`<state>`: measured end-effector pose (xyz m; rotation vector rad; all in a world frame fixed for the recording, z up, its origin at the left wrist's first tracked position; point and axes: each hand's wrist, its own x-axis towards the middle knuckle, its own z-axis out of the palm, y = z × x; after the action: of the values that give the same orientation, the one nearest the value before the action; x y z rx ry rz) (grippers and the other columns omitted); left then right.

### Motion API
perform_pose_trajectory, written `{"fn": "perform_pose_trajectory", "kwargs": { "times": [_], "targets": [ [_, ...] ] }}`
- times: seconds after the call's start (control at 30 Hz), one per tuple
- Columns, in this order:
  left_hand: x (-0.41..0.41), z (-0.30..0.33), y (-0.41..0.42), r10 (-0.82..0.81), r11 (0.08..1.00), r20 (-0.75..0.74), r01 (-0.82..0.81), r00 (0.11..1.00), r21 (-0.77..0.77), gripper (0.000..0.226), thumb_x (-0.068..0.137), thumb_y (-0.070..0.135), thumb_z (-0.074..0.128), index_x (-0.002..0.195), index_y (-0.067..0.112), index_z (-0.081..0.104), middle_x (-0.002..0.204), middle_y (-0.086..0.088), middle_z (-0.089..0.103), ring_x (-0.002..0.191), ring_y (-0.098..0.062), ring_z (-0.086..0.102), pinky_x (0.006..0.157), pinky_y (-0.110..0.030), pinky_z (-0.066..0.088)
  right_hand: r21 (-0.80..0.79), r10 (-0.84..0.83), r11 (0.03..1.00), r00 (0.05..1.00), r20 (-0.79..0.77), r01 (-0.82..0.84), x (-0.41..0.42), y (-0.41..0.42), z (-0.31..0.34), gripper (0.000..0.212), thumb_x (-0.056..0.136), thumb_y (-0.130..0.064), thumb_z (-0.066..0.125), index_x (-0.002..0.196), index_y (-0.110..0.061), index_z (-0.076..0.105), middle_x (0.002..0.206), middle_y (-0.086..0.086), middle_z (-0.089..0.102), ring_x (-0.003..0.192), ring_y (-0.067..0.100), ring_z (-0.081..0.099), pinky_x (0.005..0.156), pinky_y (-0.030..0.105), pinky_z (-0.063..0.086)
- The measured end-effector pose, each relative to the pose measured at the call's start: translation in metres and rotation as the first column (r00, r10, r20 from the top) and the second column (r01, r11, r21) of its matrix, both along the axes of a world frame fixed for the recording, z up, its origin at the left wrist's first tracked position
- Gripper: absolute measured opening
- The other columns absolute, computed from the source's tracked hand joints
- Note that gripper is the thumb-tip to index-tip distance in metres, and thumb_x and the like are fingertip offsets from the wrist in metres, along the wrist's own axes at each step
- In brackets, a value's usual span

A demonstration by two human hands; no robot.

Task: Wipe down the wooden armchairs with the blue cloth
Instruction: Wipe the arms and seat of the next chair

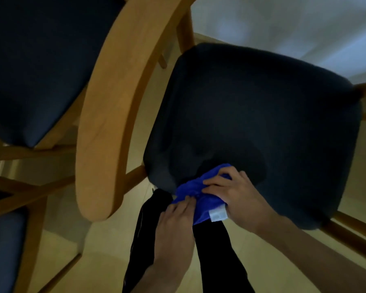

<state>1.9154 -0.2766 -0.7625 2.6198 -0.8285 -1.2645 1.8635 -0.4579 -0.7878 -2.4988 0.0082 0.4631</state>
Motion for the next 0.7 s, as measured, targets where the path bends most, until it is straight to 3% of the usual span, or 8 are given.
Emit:
{"fn": "perform_pose_trajectory", "kwargs": {
  "times": [0.1, 0.17, 0.23, 0.33, 0.43, 0.53, 0.6, 0.7],
  "targets": [
    [0.008, 0.009, -0.002, 0.123, 0.988, 0.072, -0.115, 0.990, -0.103, 0.060, 0.090, 0.011, 0.060, 0.145, 0.021, 0.039, 0.140, 0.004, 0.051, 0.124, -0.013, 0.050, 0.104, -0.032, 0.042, 0.026, 0.015, 1.000, 0.994, 0.110, -0.018, 0.018, -0.005, 0.007, 0.041, 0.076, -0.013, 0.047, 0.105, -0.020, 0.076, 0.111, -0.008, 0.071, 0.098, 0.033, 0.062, 0.067, 0.041, 0.050],
    [0.026, 0.012, -0.010, 0.204, 0.963, 0.179, -0.165, 0.962, -0.211, 0.062, 0.079, -0.003, 0.068, 0.137, 0.009, 0.050, 0.132, -0.009, 0.059, 0.118, -0.024, 0.058, 0.099, -0.041, 0.048, 0.037, -0.005, 0.999, 0.986, 0.166, -0.002, 0.049, -0.012, 0.008, 0.048, 0.080, -0.016, 0.037, 0.112, -0.018, 0.073, 0.118, -0.004, 0.069, 0.106, 0.035, 0.057, 0.076, 0.050, 0.049],
    [0.056, 0.007, -0.018, 0.284, 0.942, 0.349, -0.192, 0.893, -0.276, 0.061, 0.076, -0.010, 0.065, 0.134, 0.003, 0.052, 0.130, -0.016, 0.059, 0.119, -0.031, 0.057, 0.101, -0.045, 0.047, -0.005, -0.018, 1.000, 0.984, 0.178, 0.019, 0.091, -0.020, 0.002, 0.043, 0.089, -0.011, 0.042, 0.122, -0.020, 0.068, 0.130, -0.003, 0.062, 0.117, 0.033, 0.049, 0.087, 0.051, 0.045],
    [0.098, -0.010, -0.027, 0.216, 0.976, 0.502, -0.177, 0.838, -0.125, 0.053, 0.088, -0.003, 0.051, 0.139, 0.006, 0.042, 0.135, -0.016, 0.052, 0.123, -0.030, 0.049, 0.104, -0.043, 0.040, -0.080, -0.030, 0.996, 0.982, 0.188, 0.046, 0.147, -0.014, -0.015, 0.034, 0.097, -0.022, 0.054, 0.130, -0.026, 0.062, 0.141, -0.006, 0.052, 0.129, 0.026, 0.040, 0.102, 0.041, 0.037],
    [0.088, -0.030, -0.030, 0.131, 0.981, 0.478, -0.183, 0.869, 0.063, 0.054, 0.097, 0.003, 0.038, 0.148, 0.004, 0.023, 0.151, -0.015, 0.034, 0.134, -0.026, 0.038, 0.106, -0.035, 0.037, -0.178, 0.000, 0.984, 0.992, 0.129, 0.023, 0.152, 0.011, -0.024, 0.036, 0.096, -0.022, 0.054, 0.132, -0.027, 0.059, 0.144, -0.009, 0.048, 0.133, 0.025, 0.032, 0.098, 0.044, 0.038],
    [0.049, -0.035, -0.019, 0.131, 0.981, 0.449, -0.182, 0.884, 0.071, 0.055, 0.099, 0.004, 0.031, 0.152, 0.007, 0.015, 0.158, -0.010, 0.022, 0.143, -0.025, 0.027, 0.111, -0.032, 0.032, -0.257, 0.156, 0.960, 0.975, 0.155, -0.112, 0.109, 0.009, -0.019, 0.040, 0.095, -0.016, 0.051, 0.134, -0.024, 0.058, 0.144, -0.005, 0.049, 0.132, 0.031, 0.034, 0.090, 0.045, 0.036],
    [0.017, -0.033, -0.008, 0.157, 0.983, 0.435, -0.182, 0.887, 0.016, 0.057, 0.094, 0.004, 0.035, 0.150, 0.009, 0.024, 0.156, -0.010, 0.029, 0.140, -0.026, 0.034, 0.108, -0.034, 0.038, -0.247, 0.256, 0.943, 0.960, 0.114, -0.222, 0.072, -0.002, -0.015, 0.047, 0.091, -0.009, 0.056, 0.136, -0.022, 0.057, 0.145, -0.001, 0.049, 0.130, 0.035, 0.038, 0.089, 0.048, 0.043],
    [-0.050, -0.024, -0.006, 0.189, 0.982, 0.380, -0.173, 0.905, -0.076, 0.055, 0.074, 0.007, 0.065, 0.128, 0.006, 0.060, 0.127, -0.011, 0.063, 0.108, -0.022, 0.065, 0.082, -0.029, 0.056, -0.220, 0.371, 0.913, 0.923, 0.105, -0.342, 0.017, -0.015, -0.006, 0.052, 0.073, -0.004, 0.073, 0.122, -0.019, 0.069, 0.133, 0.001, 0.061, 0.119, 0.038, 0.053, 0.080, 0.048, 0.051]
  ]
}}
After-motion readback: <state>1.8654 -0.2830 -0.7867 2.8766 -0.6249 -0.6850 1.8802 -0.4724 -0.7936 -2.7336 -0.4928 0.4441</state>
